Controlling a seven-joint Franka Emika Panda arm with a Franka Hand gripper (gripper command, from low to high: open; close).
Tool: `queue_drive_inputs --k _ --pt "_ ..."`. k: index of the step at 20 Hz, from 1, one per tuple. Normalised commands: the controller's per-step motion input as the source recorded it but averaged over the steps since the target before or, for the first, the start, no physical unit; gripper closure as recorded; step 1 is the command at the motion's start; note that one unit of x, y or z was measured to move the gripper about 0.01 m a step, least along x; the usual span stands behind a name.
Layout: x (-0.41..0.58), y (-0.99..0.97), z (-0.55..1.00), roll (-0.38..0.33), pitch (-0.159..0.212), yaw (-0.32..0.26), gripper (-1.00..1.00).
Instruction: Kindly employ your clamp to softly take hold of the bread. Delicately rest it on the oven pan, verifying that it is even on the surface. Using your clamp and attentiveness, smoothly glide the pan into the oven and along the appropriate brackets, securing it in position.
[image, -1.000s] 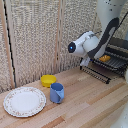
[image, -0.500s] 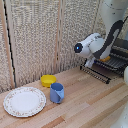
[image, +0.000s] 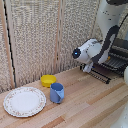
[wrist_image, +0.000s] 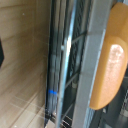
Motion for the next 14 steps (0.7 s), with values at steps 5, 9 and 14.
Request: queue_drive_inputs --k 5,9,14 --pt "0.000 -0.26 0.40 0.167 0.008 -0.014 1.00" --pt "-0.031 -0.12 0.13 0.142 0.028 0.062 1.00" --pt "-0.041 -0.37 0.15 0.141 0.070 0.064 1.00"
